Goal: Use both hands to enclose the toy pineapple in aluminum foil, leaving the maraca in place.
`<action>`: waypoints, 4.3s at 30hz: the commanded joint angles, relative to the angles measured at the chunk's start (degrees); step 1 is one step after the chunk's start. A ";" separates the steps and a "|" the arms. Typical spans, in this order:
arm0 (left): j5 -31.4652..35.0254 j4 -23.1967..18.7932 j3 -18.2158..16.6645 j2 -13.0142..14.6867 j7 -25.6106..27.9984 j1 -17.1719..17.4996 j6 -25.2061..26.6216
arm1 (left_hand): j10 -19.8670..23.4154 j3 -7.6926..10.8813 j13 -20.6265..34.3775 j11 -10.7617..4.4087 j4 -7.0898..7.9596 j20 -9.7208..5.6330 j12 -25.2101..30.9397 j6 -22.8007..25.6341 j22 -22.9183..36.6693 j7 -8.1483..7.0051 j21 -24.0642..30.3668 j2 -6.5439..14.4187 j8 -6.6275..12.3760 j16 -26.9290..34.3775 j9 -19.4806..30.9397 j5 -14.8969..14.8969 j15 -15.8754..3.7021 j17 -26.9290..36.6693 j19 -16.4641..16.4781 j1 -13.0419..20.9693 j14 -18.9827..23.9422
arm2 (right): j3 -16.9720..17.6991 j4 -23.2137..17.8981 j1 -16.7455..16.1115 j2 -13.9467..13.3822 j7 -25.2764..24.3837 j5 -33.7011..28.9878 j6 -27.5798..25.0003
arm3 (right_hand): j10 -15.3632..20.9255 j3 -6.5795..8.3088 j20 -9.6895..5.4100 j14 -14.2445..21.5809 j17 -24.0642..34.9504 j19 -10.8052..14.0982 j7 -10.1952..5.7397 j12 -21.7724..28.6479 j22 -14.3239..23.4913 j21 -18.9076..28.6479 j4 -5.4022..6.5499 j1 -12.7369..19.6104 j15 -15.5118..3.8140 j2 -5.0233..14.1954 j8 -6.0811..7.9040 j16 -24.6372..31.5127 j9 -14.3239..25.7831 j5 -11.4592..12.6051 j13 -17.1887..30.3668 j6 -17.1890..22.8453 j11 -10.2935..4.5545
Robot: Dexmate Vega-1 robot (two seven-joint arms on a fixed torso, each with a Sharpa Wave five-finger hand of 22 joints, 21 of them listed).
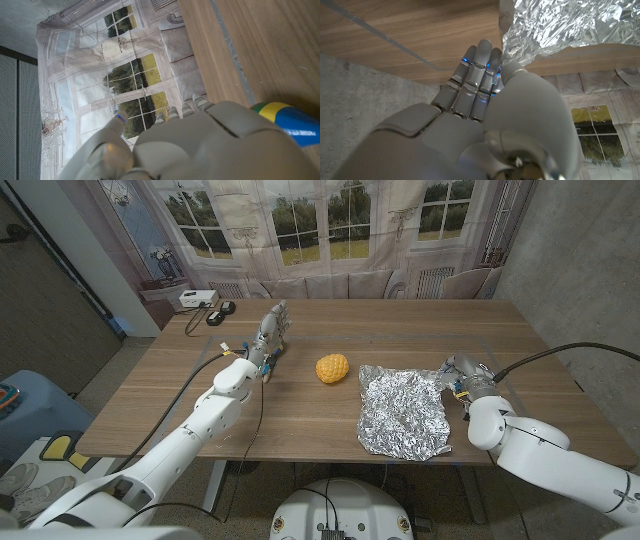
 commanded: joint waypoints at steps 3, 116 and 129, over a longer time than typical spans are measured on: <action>1.32 -2.25 -0.06 1.12 1.26 1.11 0.10 | -1.77 -0.16 0.25 -0.33 -0.76 -0.49 0.02 -1.31 0.25 -0.09 0.12 -0.30 -0.11 0.13 0.30 0.09 -0.21 0.24 0.13 0.77 -2.85 | 5.61 5.36 -5.41 4.33 -3.46 -2.38 22.08 | 4.10 0.13 0.25 1.31 0.51 0.58 -2.01 2.05 0.15 0.84 0.24 4.15 -5.81 3.17 0.69 -0.59 0.72 -0.22 4.02 3.63 -2.08; 33.02 -24.00 0.73 9.08 24.76 6.70 18.15 | 63.09 -4.45 17.09 -9.47 -16.21 -2.60 32.28 58.94 11.19 7.10 28.54 4.67 20.43 29.98 6.98 -1.56 -15.02 21.89 41.40 64.59 65.50 | -6.65 22.01 17.22 21.75 8.69 -12.47 27.04 | 2.97 -0.01 0.74 1.92 7.12 -4.76 -3.50 -2.21 -0.57 10.03 1.82 2.27 -5.50 3.27 -2.33 -9.13 -0.83 -2.43 3.78 0.67 -2.83; 26.93 -18.31 0.77 5.14 23.74 5.27 15.80 | 65.05 -3.77 18.62 -8.81 -16.13 -3.59 33.83 61.12 11.69 8.16 31.20 3.67 20.53 29.12 6.34 -2.21 -15.42 22.12 42.24 64.98 68.16 | -4.34 22.65 13.89 21.15 5.59 -10.38 33.14 | -35.38 -7.41 8.22 -33.38 -20.87 -23.24 -5.62 -29.17 -5.11 5.87 7.71 -21.72 7.10 -0.78 -14.29 -41.66 -6.46 -1.92 -10.58 -38.47 2.28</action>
